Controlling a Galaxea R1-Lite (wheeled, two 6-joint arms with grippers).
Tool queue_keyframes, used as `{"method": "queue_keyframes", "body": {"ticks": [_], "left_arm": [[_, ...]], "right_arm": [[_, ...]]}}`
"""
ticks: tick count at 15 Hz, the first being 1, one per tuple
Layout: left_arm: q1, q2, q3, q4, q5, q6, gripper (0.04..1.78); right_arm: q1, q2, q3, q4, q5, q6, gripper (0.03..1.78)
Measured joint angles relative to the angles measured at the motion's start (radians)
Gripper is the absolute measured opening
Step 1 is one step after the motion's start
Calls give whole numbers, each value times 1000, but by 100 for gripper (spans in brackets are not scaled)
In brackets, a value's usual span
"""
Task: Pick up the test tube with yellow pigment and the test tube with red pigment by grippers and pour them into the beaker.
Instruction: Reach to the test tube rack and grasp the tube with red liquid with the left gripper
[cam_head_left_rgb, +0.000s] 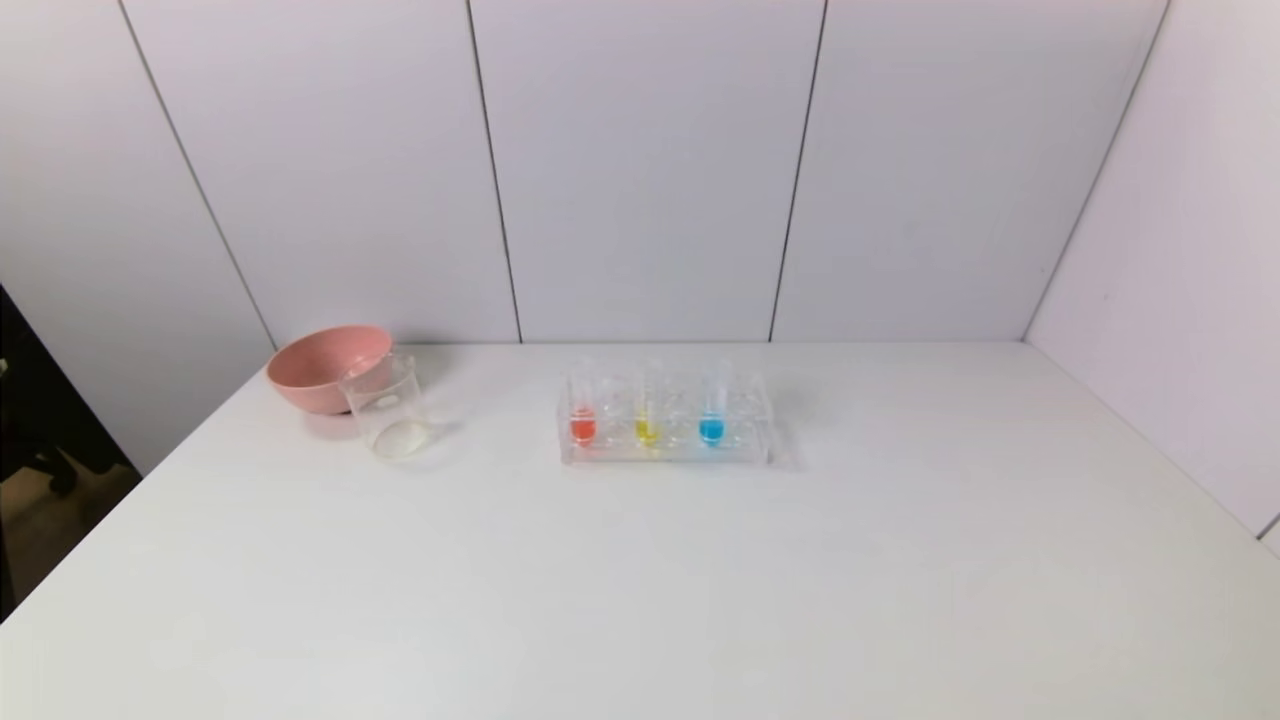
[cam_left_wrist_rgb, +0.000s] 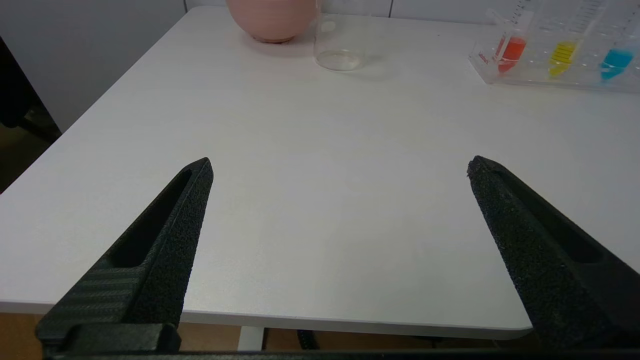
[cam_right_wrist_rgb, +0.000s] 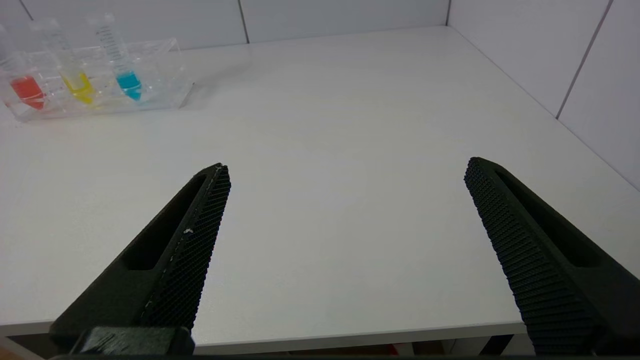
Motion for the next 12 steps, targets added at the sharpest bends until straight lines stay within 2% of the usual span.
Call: {"method": "queue_keyframes", "body": {"ticks": [12], "left_arm": [[0,0,0,-1,0,-6,178]], "right_arm": [[0,0,0,0,0,0,171]]}}
